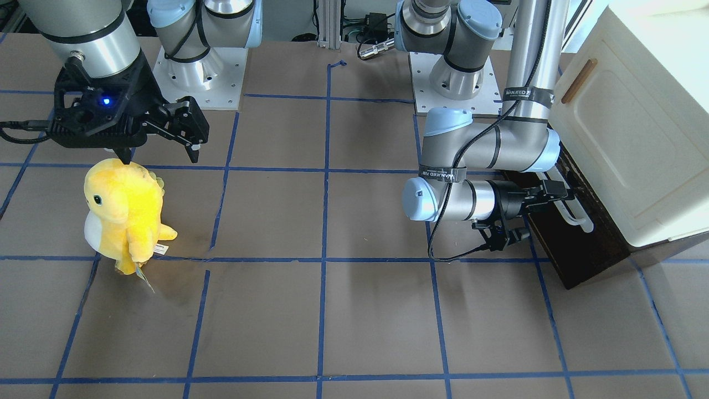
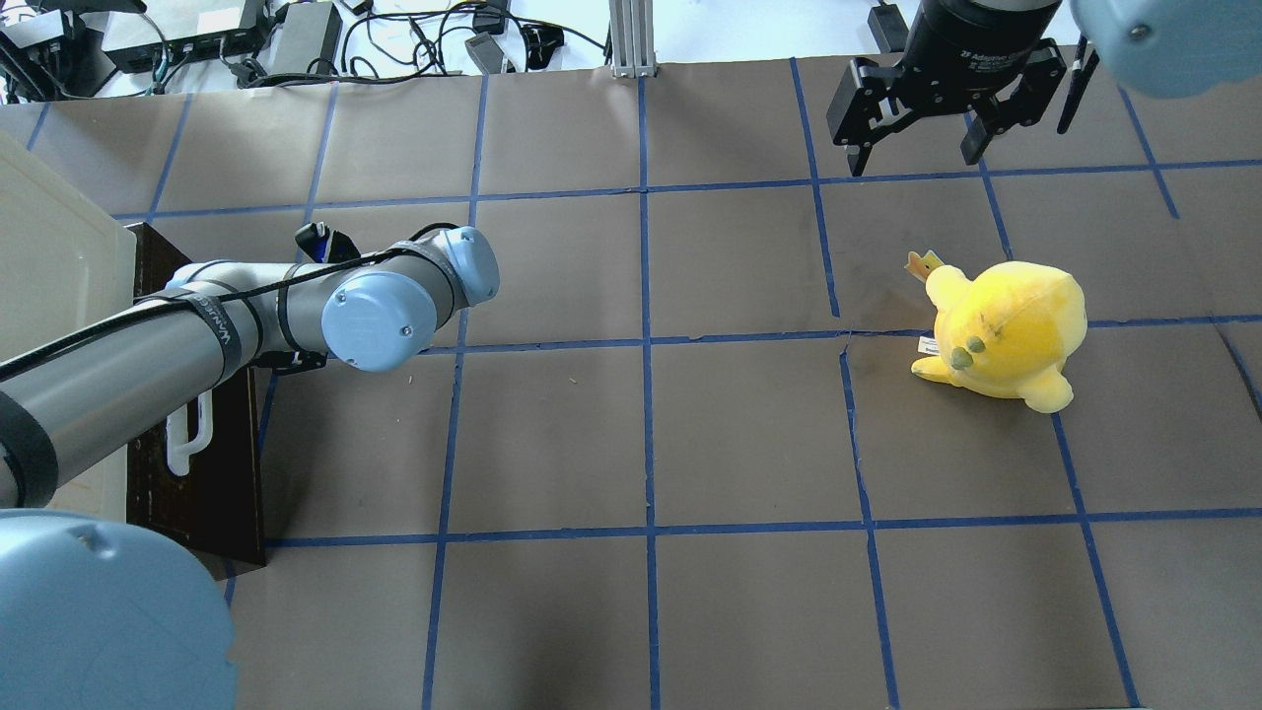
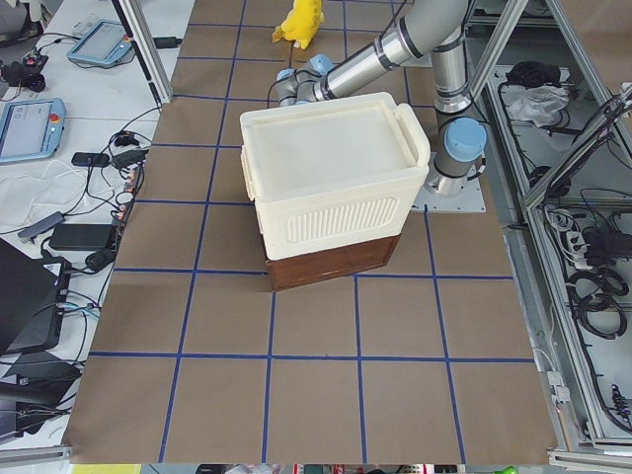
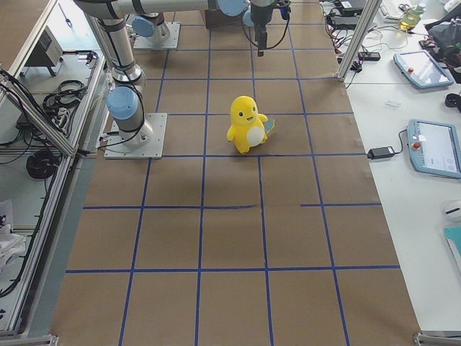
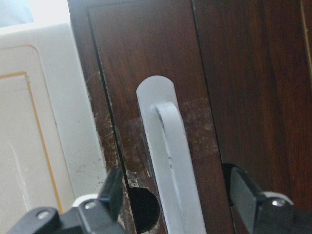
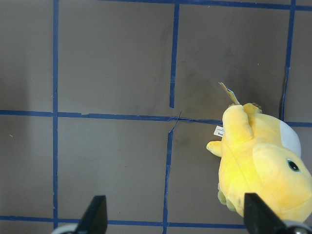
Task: Pull drawer sideways
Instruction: 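Align the open left gripper around the white drawer handle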
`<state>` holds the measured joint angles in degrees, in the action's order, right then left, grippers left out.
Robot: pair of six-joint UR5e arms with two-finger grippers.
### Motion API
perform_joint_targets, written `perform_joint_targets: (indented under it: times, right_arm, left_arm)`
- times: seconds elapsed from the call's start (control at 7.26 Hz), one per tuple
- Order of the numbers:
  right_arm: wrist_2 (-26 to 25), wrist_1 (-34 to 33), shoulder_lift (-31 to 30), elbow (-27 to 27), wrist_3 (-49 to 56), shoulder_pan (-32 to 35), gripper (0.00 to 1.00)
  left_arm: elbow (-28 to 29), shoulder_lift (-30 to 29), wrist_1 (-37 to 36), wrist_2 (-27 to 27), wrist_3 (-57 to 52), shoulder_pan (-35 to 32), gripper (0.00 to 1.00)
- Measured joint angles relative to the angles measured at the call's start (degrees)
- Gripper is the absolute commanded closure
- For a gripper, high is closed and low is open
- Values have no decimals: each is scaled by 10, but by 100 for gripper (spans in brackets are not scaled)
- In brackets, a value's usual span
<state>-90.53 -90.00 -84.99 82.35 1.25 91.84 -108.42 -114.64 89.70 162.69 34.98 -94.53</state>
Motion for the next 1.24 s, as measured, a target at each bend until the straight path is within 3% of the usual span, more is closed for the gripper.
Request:
perform_joint_targets:
  times: [0.55,0.69,0.96,1.24]
  right_arm:
    - [0,0,0,0,0,0,0]
    - [0,0,0,0,0,0,0]
    - [0,0,0,0,0,0,0]
    - [0,0,0,0,0,0,0]
  left_arm:
    - [-10,5,2,-2,4,14,26]
    - [-12,4,2,-2,4,16,29]
    - [-11,1,1,-2,3,16,45]
    - [-9,-2,-2,-1,1,13,45]
